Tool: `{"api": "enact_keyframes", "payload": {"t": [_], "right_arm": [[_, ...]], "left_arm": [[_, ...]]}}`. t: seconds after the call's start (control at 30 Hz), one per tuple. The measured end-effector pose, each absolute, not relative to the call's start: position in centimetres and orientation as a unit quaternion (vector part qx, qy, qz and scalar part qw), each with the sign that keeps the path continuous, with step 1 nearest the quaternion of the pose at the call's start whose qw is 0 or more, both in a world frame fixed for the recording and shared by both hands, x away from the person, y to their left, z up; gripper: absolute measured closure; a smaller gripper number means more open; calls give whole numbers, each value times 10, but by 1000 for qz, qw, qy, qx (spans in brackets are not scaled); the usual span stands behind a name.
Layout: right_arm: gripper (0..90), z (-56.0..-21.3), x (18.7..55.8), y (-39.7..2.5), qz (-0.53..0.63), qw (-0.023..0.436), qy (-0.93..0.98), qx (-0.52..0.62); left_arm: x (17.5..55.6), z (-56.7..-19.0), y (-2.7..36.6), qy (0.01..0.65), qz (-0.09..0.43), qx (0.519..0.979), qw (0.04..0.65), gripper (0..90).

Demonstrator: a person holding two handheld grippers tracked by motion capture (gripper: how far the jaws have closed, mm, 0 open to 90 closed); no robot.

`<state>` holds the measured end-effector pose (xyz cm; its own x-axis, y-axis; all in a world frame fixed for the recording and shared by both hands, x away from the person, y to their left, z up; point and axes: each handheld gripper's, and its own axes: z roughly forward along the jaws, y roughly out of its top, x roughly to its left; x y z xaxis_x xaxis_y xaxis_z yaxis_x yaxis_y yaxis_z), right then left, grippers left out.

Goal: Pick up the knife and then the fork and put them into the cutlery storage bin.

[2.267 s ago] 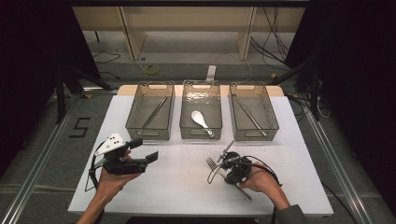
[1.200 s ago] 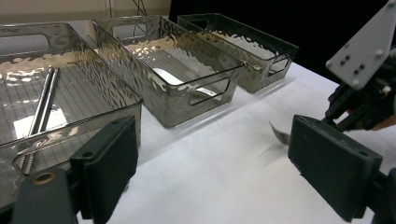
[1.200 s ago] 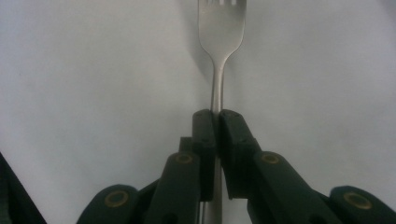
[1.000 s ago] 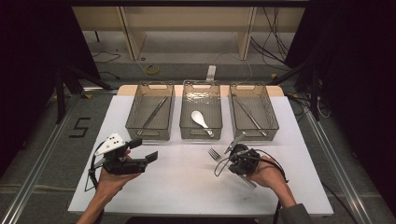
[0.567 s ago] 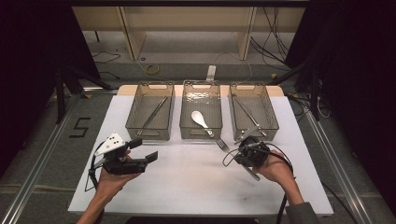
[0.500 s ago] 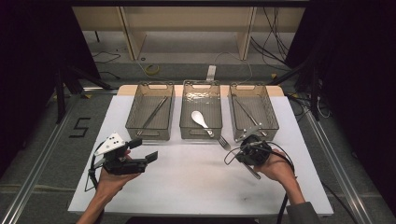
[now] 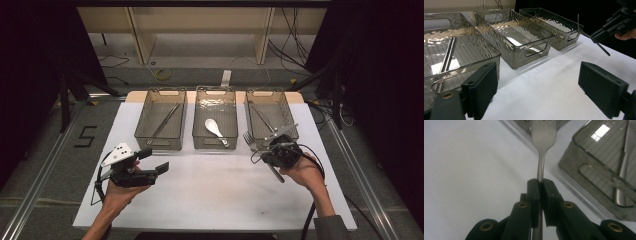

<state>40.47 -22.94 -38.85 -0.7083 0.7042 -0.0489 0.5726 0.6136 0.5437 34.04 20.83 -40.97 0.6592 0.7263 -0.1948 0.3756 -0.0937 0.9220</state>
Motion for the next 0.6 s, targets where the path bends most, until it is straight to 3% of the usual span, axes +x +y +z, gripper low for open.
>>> {"api": "enact_keyframes", "payload": {"t": [0.6], "right_arm": [[856, -363, 439, -237, 265, 159, 869, 388]], "left_arm": [[340, -410, 209, 382, 158, 721, 556, 153]]}}
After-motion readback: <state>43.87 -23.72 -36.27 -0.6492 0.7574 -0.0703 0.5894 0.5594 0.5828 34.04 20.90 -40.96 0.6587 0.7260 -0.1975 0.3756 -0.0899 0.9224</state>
